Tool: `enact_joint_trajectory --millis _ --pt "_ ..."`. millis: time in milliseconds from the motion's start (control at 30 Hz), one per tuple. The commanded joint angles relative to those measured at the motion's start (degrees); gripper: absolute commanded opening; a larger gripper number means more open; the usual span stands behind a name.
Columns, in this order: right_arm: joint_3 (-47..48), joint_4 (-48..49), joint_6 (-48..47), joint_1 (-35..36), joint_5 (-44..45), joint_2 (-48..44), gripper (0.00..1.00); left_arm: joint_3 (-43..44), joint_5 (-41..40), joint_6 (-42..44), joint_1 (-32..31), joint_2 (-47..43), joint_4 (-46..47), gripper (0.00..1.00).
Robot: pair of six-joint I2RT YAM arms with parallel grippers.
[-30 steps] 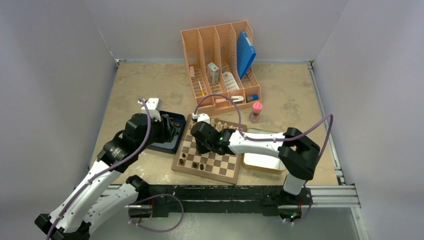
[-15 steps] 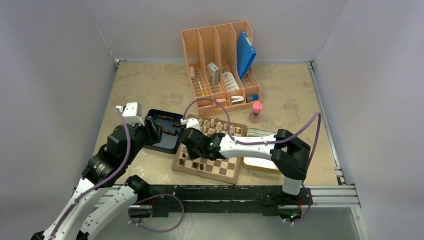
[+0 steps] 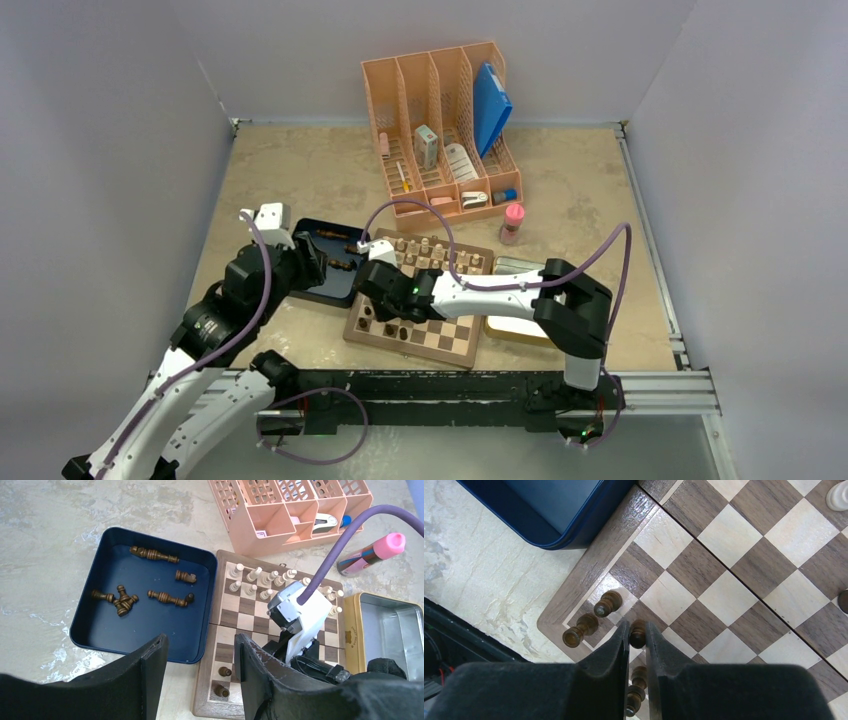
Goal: Set up the chess pieces on the board
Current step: Place the chess piece on the chessboard.
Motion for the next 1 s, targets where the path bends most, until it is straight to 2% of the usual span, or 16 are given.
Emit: enact_joint_trajectory --millis 0,100,367,567,967 --pt "1.4 -1.7 0.5 0.4 2.5 -0.6 0.2 1.7 0.2 -1.0 -0.2 -0.6 1.1 0.51" --pt "1.2 -1.1 0.3 0.4 2.3 -1.3 0.25 1.7 0.6 -1.4 -0.1 -0.7 0.9 0.51" --pt "1.5 -0.4 0.1 0.4 2.1 -1.8 0.31 1.5 1.0 -1.7 -0.2 0.2 0.7 0.51" --pt "0.9 0.1 -0.4 0.4 0.8 -3.8 0.32 1.5 1.5 -1.8 -0.2 0.7 0.7 0.51" --pt "-2.6 1.6 -1.3 -1.0 5.1 -12.3 0.34 1.5 3.6 -1.0 -0.2 2.5 1.3 0.51"
